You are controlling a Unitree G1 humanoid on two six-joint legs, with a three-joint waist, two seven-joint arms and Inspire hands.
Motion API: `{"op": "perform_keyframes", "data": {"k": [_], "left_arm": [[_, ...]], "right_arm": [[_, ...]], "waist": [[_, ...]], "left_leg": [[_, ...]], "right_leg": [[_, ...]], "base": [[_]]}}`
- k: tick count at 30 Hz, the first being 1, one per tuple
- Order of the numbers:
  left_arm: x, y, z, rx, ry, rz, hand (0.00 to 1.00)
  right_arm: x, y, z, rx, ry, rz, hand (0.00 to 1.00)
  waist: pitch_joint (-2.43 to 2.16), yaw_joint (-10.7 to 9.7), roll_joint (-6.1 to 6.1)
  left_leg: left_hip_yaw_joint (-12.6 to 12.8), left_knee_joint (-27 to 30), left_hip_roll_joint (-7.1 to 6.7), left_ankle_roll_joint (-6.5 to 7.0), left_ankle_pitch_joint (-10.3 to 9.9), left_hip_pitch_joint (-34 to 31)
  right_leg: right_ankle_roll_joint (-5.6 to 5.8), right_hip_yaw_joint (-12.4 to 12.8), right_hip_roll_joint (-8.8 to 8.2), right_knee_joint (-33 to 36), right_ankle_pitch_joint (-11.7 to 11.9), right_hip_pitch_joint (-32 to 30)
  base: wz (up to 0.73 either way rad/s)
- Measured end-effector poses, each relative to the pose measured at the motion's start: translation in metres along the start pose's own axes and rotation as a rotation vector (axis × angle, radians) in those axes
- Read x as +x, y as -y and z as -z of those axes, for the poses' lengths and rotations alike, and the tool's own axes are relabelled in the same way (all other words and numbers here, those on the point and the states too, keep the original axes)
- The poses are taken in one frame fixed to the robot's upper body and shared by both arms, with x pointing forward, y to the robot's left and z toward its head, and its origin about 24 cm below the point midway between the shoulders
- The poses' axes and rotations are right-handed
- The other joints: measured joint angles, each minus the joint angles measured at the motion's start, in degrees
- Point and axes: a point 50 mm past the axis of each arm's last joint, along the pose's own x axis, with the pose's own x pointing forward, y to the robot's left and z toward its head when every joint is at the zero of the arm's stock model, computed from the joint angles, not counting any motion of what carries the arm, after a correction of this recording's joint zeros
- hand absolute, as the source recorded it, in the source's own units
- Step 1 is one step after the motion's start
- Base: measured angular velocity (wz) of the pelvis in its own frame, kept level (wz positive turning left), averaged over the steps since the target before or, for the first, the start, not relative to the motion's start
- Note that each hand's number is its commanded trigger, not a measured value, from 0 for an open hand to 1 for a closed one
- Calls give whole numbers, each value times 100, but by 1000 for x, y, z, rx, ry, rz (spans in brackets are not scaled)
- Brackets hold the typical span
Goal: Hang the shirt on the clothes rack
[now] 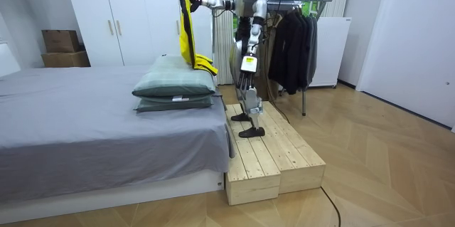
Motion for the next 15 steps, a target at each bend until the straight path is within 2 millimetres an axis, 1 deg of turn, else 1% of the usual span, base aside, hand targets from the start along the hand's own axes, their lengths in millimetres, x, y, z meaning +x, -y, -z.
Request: {"op": "perform_keyframes", "data": {"k": [1, 2, 3, 4, 5, 6, 7, 8, 9, 10, 11, 12, 13, 14, 15], "left_arm": [[0, 0, 0, 12, 5, -1, 0], [0, -1, -1, 18, 8, -3, 0], [0, -1, -1, 21, 10, -3, 0], [0, 1, -1, 21, 9, 4, 0], [-1, 2, -1, 16, 7, 13, 0], [-1, 3, -1, 14, 8, 15, 0], [0, 3, -3, 10, 13, 24, 0], [0, 4, -11, 1, 28, 28, 0], [0, 4, -13, -4, 32, 29, 0], [1, 4, -13, -14, 25, 29, 0], [1, 3, -10, -30, 1, 27, 0], [1, 3, -6, -33, -22, 27, 0], [2, -2, -1, -44, -63, 19, 0], [3, -4, 1, -64, -83, 10, 0], [4, -5, 0, -73, -91, 7, 0]], "right_arm": [[-2, -4, -5, -6, 25, -15, 100], [-3, -9, -10, -4, 44, -33, 100], [-3, -11, -13, -8, 55, -41, 100], [-4, -14, -17, -10, 71, -54, 100], [-5, -17, -19, -8, 84, -67, 100], [-5, -18, -20, -8, 89, -72, 100], [-6, -21, -22, -5, 90, -84, 100], [-6, -19, -20, -10, 90, -87, 100], [-4, -18, -20, -12, 93, -86, 100], [-3, -17, -20, -5, 96, -83, 100], [-3, -16, -19, 2, 92, -83, 100], [-4, -16, -17, 4, 86, -89, 100], [-4, -18, -17, 11, 78, -92, 100], [-4, -18, -17, 18, 74, -89, 100], [-4, -18, -16, 20, 71, -87, 100]], "waist": [[12, 5, 40], [8, 24, 61], [6, 25, 69], [-7, 20, 115], [-26, 9, 184], [-16, 1, 194], [4, -4, 127], [-14, -61, 101], [-13, -40, 102], [-25, -32, 150], [-13, -41, 222], [-29, -70, 247], [-50, -262, 236], [-25, -426, 114], [14, -456, 105]], "left_leg": [[215, 153, 66, -56, -40, -4], [318, 297, 99, -71, -54, -4], [272, 391, 95, -72, -53, -19], [35, 593, 90, -71, -49, -49], [-343, 823, 49, -70, -50, -118], [-600, 948, -35, -47, -46, -171], [-1179, 1018, -347, -6, -90, -335], [-1477, 928, -681, 53, -117, -625], [-1546, 806, -808, 77, -101, -761], [-1691, 525, -929, 157, -33, -1008], [-1780, 343, -908, 213, 229, -1170], [-1797, 361, -856, 234, 323, -1175], [-1695, 354, -811, 309, 395, -1171], [-1588, 326, -791, 313, 461, -1198], [-1547, 325, -790, 315, 469, -1210]], "right_leg": [[-59, 229, 86, 154, -45, -143], [-106, 525, 182, 275, -86, -271], [-117, 694, 227, 315, -112, -319], [-164, 1062, 363, 401, -85, -394], [-198, 1486, 489, 466, -64, -397], [-208, 1713, 542, 512, -59, -400], [-265, 2283, 643, 586, -73, -412], [-183, 2740, 684, 634, -61, -476], [-147, 2944, 707, 655, -35, -503], [-96, 3286, 805, 655, 93, -553], [-94, 3408, 923, 668, 150, -593], [-77, 3415, 980, 692, 151, -603], [-39, 3199, 931, 707, 152, -691], [4, 3012, 855, 677, 165, -783], [24, 2994, 846, 657, 173, -803]], "base": [[-122], [-134], [-151], [-156], [-157], [-149], [-140], [-145], [-163], [-173], [-165], [-117], [-63], [-40], [-36]]}}
